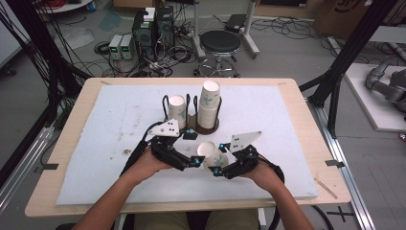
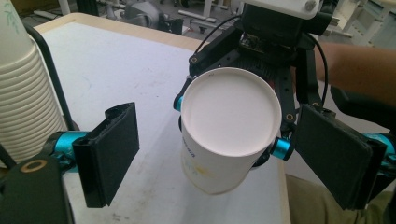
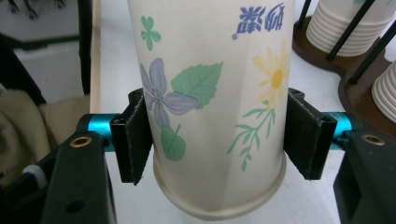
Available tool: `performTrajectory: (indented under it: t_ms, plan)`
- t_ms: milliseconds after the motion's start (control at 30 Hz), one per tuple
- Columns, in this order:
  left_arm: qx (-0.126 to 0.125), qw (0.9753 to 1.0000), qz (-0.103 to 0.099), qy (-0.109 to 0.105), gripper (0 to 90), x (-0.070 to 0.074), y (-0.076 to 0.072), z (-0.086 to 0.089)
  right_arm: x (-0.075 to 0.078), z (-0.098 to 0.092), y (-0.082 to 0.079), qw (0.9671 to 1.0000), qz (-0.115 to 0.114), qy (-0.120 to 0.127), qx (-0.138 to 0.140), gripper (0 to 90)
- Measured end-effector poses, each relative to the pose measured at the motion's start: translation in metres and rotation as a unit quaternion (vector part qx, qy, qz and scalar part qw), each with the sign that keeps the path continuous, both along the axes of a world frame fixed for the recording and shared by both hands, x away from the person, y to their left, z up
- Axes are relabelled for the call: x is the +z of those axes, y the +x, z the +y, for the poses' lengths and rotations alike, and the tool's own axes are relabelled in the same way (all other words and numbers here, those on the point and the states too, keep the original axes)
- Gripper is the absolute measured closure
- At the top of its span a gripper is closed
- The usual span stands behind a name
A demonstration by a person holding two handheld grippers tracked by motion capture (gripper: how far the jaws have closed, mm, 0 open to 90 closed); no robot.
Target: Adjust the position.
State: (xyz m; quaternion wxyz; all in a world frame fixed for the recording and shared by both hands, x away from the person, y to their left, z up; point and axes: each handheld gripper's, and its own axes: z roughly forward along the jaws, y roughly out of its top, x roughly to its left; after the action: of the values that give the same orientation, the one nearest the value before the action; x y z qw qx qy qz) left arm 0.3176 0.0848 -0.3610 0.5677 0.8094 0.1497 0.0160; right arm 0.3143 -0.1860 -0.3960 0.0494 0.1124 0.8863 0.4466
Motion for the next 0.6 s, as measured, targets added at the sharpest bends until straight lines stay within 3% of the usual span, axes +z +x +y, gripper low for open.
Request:
performTrajectory:
  t_ms: [100,267,600]
  plan:
    - [0.000,0.9999,-0.001,0.010,14.5,0.001,0.001,0.003,0.005,0.004,0.002,0.9994,-0.003,-0.032,0.011,33.2]
    - [-0.009,0.9997,-0.002,0.024,14.6,0.003,0.002,0.008,0.013,0.009,0.005,0.9976,-0.008,-0.064,0.027,33.2]
    - [-0.028,0.9989,0.001,0.036,14.7,0.004,0.000,0.008,0.026,0.023,0.011,0.9898,-0.014,-0.131,0.054,33.2]
